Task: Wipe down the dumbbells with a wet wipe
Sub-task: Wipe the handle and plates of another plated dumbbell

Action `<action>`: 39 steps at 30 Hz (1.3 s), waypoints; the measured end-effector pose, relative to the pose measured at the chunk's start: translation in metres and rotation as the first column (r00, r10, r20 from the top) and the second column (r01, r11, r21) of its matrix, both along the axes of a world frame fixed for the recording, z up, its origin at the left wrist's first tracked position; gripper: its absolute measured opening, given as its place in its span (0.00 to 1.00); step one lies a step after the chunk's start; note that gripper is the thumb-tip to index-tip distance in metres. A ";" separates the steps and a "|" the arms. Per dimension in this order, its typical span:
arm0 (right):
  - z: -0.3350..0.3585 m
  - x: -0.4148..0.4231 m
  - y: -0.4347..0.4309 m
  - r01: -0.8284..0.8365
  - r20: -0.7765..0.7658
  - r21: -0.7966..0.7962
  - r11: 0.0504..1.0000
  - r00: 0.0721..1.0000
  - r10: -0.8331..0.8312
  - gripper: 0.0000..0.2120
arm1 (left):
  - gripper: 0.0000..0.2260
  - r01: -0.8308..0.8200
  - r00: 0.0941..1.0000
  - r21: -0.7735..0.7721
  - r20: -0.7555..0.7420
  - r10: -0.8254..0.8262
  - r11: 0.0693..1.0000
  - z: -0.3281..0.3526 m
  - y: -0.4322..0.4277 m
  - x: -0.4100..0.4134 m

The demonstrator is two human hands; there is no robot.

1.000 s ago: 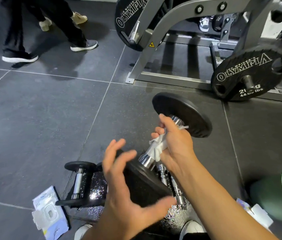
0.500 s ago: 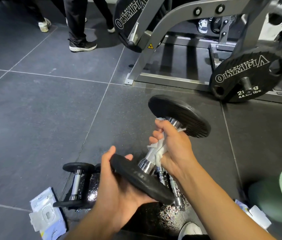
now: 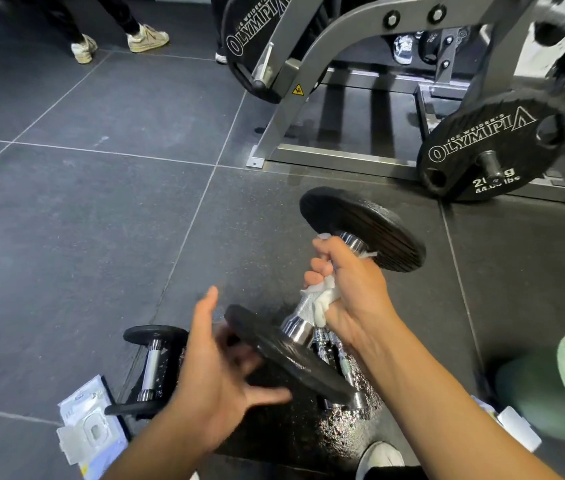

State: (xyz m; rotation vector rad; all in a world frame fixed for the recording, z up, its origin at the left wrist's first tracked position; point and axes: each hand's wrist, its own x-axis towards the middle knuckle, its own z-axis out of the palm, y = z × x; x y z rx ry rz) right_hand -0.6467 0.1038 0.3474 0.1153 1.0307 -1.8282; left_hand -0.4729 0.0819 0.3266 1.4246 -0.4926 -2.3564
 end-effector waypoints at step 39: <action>0.000 -0.008 0.000 -0.033 -0.044 0.062 0.998 0.998 0.035 0.11 | 0.10 -0.261 0.950 -0.667 -0.048 0.309 0.698 -0.003 0.024 -0.003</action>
